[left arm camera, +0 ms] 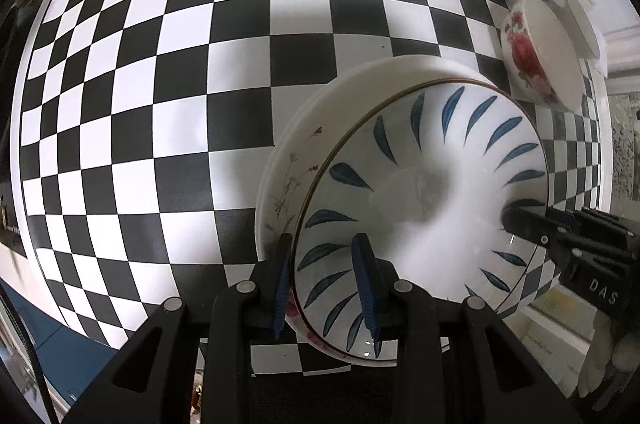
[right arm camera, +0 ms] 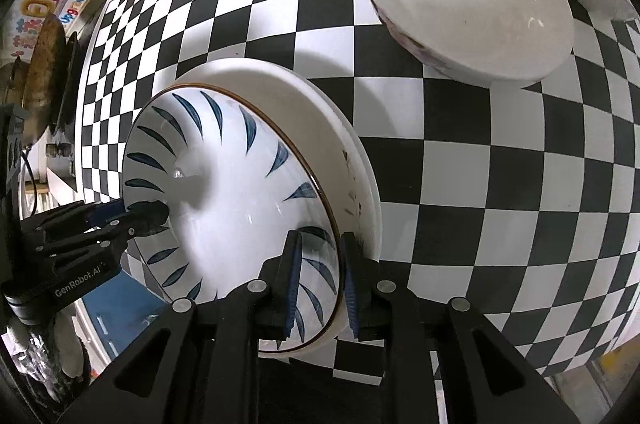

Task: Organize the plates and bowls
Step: 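Carry the blue-striped plate with the left tool onto the plates in the right tool, then lower the plate stack onto the checkered cloth and open both tools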

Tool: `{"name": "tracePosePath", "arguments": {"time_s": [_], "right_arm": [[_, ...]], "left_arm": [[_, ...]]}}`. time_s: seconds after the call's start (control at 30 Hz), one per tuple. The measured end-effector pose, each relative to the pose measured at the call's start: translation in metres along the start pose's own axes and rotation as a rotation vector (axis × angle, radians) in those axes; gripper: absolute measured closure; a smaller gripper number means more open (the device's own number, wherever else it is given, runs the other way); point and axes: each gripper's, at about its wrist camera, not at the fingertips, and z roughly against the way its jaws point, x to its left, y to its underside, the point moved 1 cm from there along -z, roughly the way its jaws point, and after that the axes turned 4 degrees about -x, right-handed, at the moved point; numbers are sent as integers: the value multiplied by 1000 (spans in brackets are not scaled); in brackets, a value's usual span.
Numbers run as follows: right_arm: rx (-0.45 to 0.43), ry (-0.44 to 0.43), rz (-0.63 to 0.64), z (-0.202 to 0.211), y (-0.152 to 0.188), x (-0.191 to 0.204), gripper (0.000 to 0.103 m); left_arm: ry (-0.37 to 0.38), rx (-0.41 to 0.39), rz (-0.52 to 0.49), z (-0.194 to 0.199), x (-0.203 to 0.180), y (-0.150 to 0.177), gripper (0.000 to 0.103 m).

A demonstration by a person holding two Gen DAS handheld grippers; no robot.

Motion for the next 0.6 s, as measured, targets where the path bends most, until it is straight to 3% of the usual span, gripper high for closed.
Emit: {"name": "tracePosePath", "arguments": {"time_s": [0.6], "right_arm": [[-18,66,22,5,7,17,73]], "left_arm": [[-27,-53,50,23,20,14,75]]}}
